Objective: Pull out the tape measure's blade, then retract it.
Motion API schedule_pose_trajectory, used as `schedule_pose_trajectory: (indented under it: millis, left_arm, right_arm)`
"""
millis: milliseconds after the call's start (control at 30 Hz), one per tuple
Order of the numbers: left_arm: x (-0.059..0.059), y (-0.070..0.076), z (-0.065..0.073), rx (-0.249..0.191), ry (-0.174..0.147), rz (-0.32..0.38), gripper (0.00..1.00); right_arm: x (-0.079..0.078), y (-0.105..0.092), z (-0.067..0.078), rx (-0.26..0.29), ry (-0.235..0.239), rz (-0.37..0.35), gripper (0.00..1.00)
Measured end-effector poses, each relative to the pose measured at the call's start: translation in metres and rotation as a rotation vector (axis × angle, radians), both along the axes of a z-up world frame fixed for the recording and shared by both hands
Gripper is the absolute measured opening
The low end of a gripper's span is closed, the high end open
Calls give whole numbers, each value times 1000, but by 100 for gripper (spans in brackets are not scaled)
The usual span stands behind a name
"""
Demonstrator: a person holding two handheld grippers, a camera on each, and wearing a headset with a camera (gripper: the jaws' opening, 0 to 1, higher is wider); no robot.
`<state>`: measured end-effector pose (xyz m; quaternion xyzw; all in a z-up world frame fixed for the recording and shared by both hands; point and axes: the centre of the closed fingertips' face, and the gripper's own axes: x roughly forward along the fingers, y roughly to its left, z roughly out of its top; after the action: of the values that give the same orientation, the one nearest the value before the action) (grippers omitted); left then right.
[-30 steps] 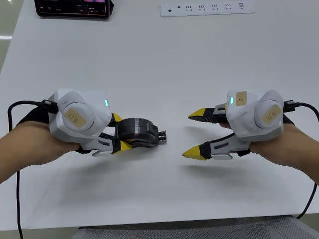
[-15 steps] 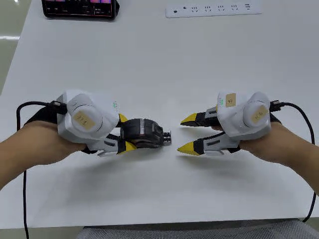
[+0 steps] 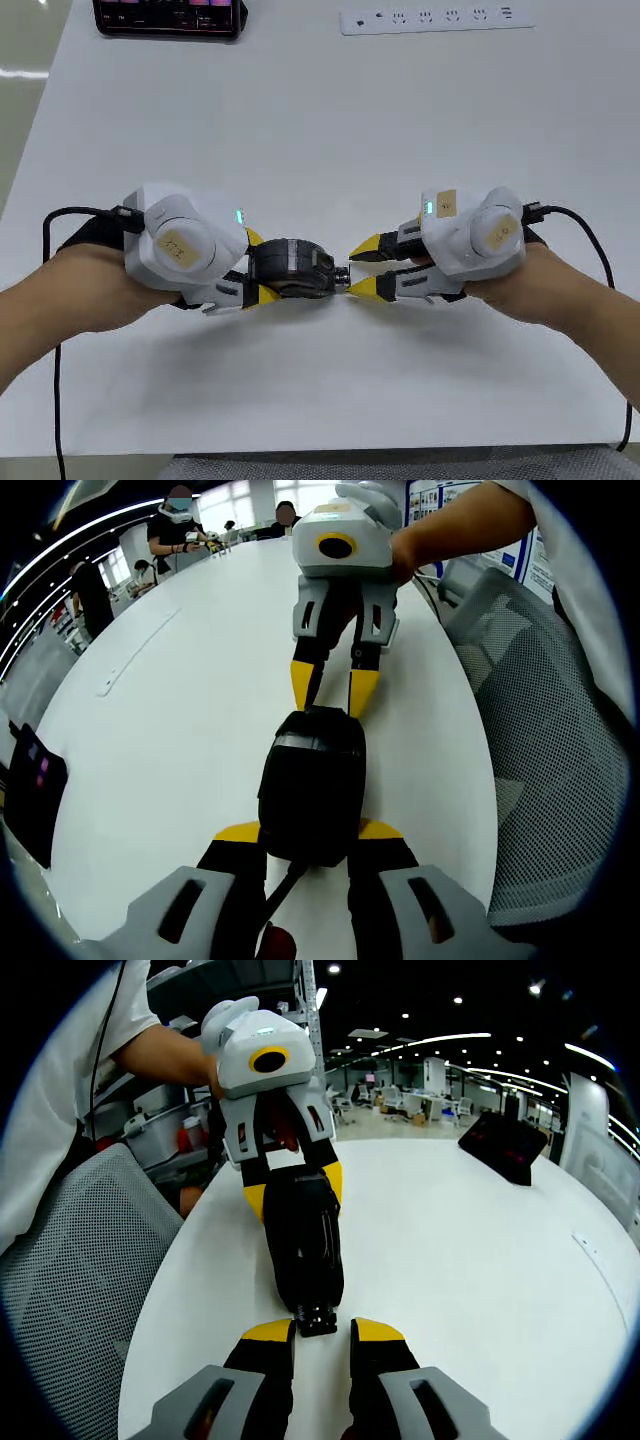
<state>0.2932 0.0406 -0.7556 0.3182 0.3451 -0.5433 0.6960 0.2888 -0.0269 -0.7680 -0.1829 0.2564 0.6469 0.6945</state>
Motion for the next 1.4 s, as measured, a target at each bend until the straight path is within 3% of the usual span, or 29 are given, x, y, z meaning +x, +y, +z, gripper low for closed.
schedule_pose_trajectory:
  millis: [233,1133,1400]
  left_arm:
    - [1,0,0,3,-18,-17,25]
    - [0,0,0,-8,-10,-7,25]
    - [0,-1,0,6,-11,-33,25]
  right_arm:
    - [-1,5,-2,13,12,2,15]
    - [-4,10,-7,16,-20,31,10]
    - [-7,6,-7,18,-26,40,9]
